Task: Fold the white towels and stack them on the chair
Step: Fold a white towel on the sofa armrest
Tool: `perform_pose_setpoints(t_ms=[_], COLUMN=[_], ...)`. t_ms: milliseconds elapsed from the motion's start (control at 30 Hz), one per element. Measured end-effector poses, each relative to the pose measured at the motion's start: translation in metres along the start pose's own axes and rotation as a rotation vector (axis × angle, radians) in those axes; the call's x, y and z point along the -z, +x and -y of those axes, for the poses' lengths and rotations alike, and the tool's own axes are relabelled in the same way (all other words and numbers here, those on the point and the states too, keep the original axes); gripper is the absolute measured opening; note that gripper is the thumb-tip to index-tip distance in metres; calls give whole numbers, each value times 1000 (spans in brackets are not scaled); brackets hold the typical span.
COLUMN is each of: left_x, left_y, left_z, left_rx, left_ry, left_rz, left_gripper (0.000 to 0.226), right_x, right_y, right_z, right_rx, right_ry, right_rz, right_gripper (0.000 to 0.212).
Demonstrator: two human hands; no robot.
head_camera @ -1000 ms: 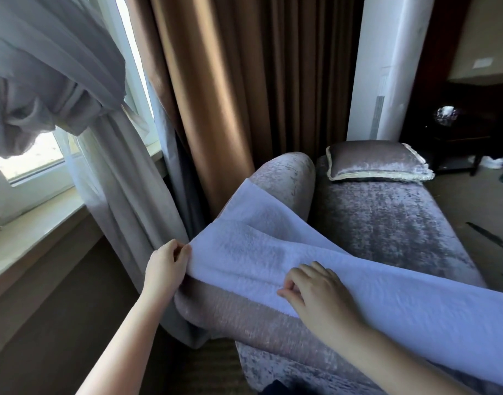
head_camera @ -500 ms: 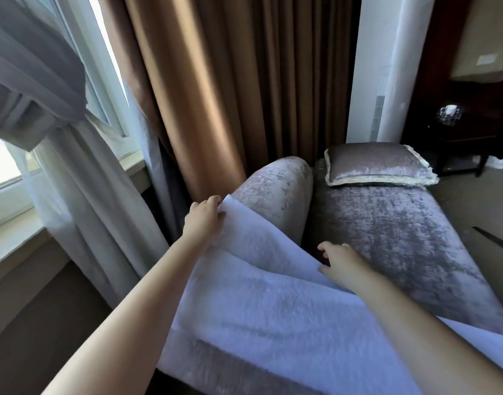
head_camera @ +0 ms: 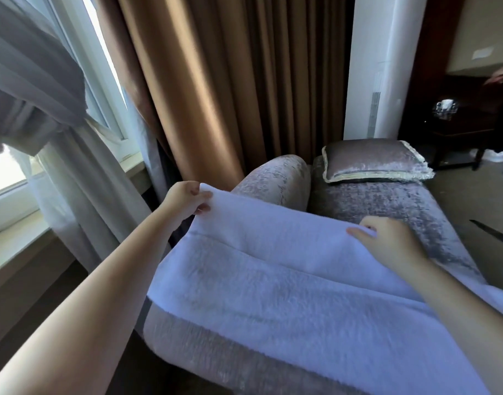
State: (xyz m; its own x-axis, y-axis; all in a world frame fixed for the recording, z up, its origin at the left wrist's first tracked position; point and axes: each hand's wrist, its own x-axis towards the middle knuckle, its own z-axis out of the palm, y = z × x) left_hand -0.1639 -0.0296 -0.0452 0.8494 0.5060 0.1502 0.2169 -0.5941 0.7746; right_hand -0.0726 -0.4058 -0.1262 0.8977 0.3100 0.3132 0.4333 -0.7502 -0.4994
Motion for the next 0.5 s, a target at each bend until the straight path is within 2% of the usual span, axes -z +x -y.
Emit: perform_pose_setpoints(t_ms=[67,167,233,300,367,433,500], left_x=[6,17,25,32,37,42,45], left_y=[-9,-35,-52,-65,-79,-93,-105], left_z=[0,-10,-10,-6,4,22,43], left_rx=[14,21,20,46,72,83,128], left_ry=[-88,-273,-391,-476,-528,-434,-297], left_rz=[53,147,191,151,78,77,102], left_gripper=[24,49,52,45,22,18,24], right_x=[20,44,46,40,32,18,2], right_y=[-17,-49,-74,-98,-121,-137,-149], right_z=[9,29,39,46,54,56,54], right_rx=[130,316,444,543,633,759,867], right_ry=[38,48,46,40,-32,-114,-164], right_rz=[-129,-284,-307,-296,-334,-347,-295], right_gripper=[36,19,18,21,27,30,38])
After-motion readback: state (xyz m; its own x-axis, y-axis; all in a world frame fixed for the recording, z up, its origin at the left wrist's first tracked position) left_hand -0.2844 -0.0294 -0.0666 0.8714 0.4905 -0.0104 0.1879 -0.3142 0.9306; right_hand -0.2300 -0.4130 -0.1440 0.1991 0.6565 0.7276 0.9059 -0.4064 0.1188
